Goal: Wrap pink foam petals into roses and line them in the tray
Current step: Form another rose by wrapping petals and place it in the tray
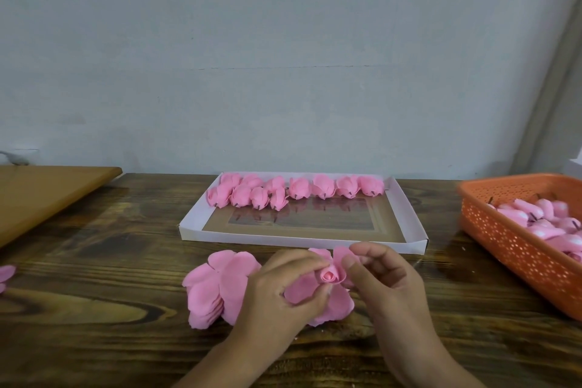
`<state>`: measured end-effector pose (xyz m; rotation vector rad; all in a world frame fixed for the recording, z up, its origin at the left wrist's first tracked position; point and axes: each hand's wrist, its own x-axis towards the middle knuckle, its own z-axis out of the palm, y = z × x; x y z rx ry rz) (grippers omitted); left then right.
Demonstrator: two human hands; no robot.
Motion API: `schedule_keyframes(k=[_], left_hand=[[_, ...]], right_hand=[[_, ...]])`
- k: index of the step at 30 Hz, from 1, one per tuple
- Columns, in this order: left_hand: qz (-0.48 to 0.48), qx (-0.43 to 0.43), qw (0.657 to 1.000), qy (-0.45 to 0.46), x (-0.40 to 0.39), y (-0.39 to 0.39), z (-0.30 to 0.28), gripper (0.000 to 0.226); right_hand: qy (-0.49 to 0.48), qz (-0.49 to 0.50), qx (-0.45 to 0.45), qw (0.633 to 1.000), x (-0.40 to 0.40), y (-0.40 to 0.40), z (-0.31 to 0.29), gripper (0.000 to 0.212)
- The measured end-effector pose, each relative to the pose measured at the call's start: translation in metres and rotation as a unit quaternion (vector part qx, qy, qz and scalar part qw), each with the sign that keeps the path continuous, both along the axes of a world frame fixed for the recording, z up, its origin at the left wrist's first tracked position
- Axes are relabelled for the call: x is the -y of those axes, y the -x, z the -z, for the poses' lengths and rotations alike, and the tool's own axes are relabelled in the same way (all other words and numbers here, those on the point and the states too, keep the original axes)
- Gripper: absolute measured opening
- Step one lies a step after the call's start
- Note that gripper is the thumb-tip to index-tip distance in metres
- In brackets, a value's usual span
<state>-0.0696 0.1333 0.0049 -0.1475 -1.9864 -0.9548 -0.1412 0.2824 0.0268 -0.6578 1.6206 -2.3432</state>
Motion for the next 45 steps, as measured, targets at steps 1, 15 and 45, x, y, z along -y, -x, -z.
schedule_keyframes(k=[1,15,45], left_hand=[[-0.002,0.001,1.000,-0.002,0.000,0.000,0.001,0.022],[0.048,0.040,0.989,-0.137,-0.004,0.001,0.000,0.029],[0.067,0.045,0.983,-0.165,-0.008,-0.004,-0.009,0.027]], right_hand=[[0.003,-0.001,0.001,1.000,0.001,0.000,0.001,0.018],[-0.021,-0.028,-0.013,0.999,0.002,0.001,0.010,0.025],[0.049,-0.217,0.121,0.967,0.006,0.003,0.008,0.035]])
